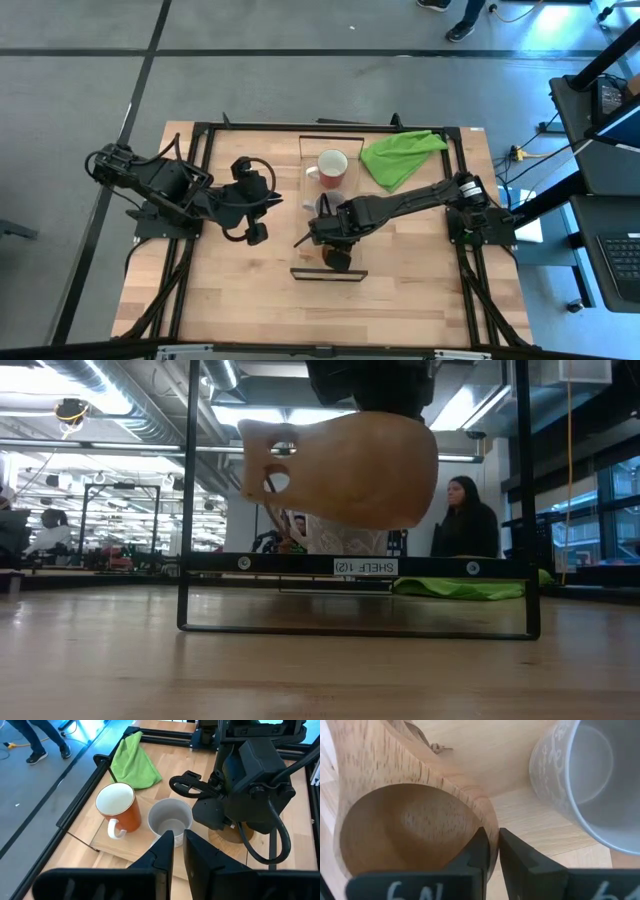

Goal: Stack small to large cups/mugs on shelf
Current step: Put the brown mug on the shelf

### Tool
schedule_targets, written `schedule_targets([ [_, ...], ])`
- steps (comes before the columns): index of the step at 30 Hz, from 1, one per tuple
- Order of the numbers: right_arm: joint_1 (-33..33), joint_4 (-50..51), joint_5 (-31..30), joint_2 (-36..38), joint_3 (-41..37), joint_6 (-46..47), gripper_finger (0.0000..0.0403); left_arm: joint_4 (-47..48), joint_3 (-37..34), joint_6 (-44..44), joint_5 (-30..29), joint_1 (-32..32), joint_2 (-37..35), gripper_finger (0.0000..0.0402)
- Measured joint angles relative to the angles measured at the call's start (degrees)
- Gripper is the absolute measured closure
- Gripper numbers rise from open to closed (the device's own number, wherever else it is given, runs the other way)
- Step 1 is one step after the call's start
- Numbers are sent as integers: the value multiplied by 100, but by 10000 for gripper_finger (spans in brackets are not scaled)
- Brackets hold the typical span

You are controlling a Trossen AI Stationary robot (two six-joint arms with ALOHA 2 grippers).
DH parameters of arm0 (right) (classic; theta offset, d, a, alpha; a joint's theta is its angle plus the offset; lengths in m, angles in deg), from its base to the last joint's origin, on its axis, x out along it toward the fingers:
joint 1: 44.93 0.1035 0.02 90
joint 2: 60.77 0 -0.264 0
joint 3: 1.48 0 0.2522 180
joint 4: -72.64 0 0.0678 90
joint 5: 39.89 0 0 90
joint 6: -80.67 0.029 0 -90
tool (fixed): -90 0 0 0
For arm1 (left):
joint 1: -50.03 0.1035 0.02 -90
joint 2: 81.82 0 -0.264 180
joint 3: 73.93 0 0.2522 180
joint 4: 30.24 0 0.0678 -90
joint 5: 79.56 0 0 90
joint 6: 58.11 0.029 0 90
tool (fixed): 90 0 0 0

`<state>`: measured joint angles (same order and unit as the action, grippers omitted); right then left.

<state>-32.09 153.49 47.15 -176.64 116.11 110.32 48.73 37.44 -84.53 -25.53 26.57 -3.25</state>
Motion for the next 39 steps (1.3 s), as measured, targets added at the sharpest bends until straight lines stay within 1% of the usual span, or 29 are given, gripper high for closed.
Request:
schedule_targets([
  [7, -2, -30, 0, -2, -2, 0, 362, -1, 0, 3, 0, 0, 0, 366],
  [14, -2, -606, -22, -2, 39, 15, 362, -3, 0, 3, 0, 1, 2, 367],
  [19, -9, -838, -45, -1, 39, 25, 362, -3, 0, -3, 2, 2, 2, 367],
  [23, -59, -538, 8, 0, -6, 160, 362, -3, -5, -28, 0, 2, 2, 367],
  [26, -73, -36, 3, -1, -37, 161, 362, -7, -5, -30, -1, 4, 2, 367],
  [32, -65, 83, 175, -2, -37, 163, 362, -7, -5, -33, -86, 4, 2, 367],
  [34, -64, 93, 319, -2, -37, 174, 362, -7, -5, -34, -92, 4, 2, 367],
  [39, -68, 158, 331, -1, -37, 192, 362, -7, -5, -38, -103, 2, 2, 367],
])
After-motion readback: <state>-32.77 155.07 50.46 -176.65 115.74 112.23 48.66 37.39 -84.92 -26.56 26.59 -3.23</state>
